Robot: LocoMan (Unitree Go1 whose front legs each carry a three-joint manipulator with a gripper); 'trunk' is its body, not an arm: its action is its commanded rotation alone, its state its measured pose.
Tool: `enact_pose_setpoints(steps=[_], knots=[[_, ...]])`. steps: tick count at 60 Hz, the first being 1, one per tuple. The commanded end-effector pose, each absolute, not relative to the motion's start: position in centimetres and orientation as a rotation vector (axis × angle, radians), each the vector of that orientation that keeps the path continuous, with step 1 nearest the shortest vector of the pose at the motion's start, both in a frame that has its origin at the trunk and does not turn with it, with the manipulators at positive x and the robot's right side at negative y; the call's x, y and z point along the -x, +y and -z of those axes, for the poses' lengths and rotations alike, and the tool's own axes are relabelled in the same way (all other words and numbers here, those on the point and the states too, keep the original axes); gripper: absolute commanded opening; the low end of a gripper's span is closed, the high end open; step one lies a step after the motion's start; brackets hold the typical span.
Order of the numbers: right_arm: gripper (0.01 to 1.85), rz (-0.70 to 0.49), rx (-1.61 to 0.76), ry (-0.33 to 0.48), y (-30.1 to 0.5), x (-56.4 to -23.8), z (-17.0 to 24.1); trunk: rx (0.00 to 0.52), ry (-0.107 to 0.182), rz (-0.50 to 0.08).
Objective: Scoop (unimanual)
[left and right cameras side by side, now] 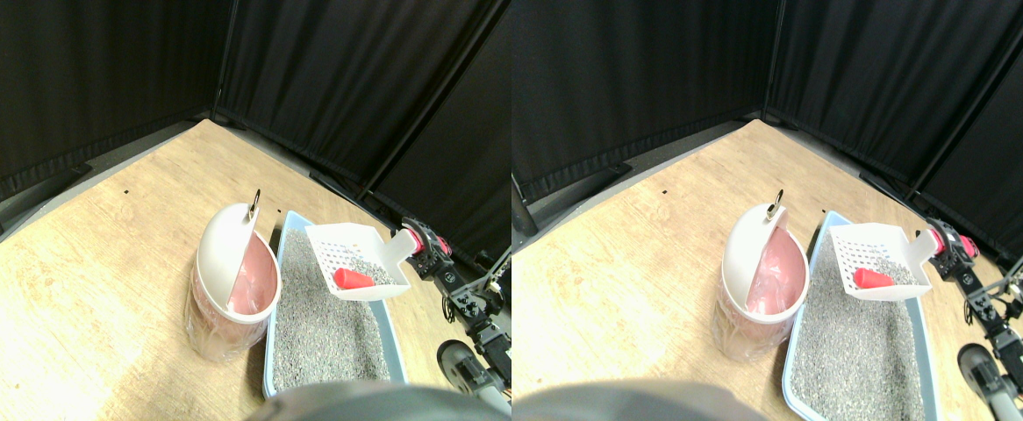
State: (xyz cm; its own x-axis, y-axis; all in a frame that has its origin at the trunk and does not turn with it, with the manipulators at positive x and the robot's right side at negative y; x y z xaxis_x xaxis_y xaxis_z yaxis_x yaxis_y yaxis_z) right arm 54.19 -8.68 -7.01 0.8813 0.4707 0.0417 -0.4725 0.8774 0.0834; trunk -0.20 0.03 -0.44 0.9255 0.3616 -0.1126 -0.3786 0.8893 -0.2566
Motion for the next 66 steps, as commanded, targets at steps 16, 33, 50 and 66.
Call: enact_pose_setpoints(steps=[16,33,50,66], knots=[[0.05,-0.556,-0.043,0.008,-6.5,-54.7,5.7,0.3,0.073,-0.419],[0.05,-0.616,-0.007,0.02,-5.2,-54.5,6.0,0.3,0.076,-0.421],[0.05,-0.595,0.062,0.034,-3.9,-54.0,6.8,0.304,0.075,-0.43],[0.05,-0.615,0.102,0.036,-3.3,-54.2,7.4,0.312,0.079,-0.44]])
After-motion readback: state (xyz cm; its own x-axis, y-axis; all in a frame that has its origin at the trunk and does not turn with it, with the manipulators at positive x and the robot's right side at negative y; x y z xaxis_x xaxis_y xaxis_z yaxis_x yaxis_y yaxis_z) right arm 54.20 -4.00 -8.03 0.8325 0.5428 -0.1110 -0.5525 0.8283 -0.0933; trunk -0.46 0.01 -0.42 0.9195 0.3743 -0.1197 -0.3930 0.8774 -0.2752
